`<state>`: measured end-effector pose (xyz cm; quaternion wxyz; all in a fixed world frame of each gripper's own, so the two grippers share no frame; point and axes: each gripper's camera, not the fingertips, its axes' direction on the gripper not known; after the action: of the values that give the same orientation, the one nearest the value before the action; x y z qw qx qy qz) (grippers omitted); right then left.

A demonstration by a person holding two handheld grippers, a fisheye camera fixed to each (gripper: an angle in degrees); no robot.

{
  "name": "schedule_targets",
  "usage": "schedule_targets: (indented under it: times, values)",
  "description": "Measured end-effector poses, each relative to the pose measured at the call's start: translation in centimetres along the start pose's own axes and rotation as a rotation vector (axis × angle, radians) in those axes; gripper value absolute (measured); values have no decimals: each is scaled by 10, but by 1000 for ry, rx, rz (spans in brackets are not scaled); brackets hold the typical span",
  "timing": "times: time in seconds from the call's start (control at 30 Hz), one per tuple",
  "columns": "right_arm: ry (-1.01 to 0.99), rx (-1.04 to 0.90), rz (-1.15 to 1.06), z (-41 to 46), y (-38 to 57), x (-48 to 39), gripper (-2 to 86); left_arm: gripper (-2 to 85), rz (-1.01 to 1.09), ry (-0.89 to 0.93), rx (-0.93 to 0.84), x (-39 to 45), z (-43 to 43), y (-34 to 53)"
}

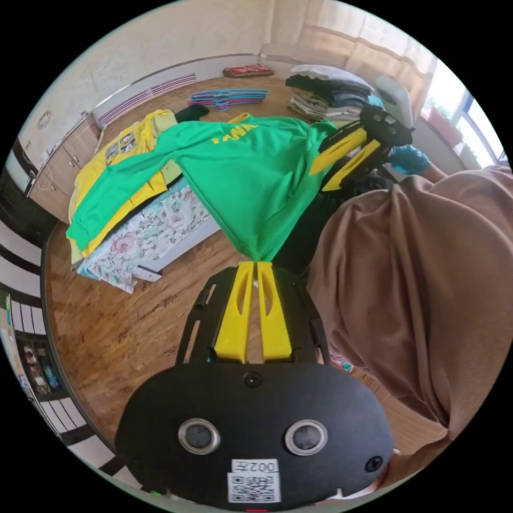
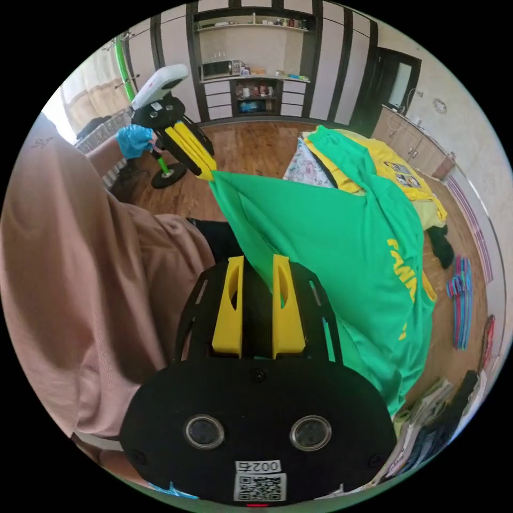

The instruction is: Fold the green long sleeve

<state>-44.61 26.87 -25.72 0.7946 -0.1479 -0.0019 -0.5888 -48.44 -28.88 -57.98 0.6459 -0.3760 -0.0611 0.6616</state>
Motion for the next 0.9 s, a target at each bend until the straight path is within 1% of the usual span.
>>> schedule_targets:
  times: [0.1,0.2,0.33,0.4,0.53,0.6,0.67,0.77,0.9]
  values:
    - [55,-55,33,6,16,6,94,-9,-37,-3,41,-6,-7,-1]
    - [105,-53,63,9,27,10,93,-9,-46,-36,67,-10,-15,-4]
    - [142,-1,88,15,35,16,69,-10,-79,-70,64,-17,-13,-8]
    - [157,1,99,16,35,20,38,-10,-106,-82,71,-22,-11,-11]
    - [135,31,104,-2,35,25,4,-10,-143,-115,89,-29,-15,-16]
    - [91,51,82,-15,36,23,-1,-10,-143,-148,71,-31,-15,-16]
    - [-16,38,41,-24,40,18,0,-10,-144,-162,42,-32,-12,-14]
    - [-98,-22,21,-16,48,11,9,-10,-158,-128,9,-33,-1,-6]
    - [-82,-12,81,-20,68,17,40,-10,-200,-66,-18,-34,20,7]
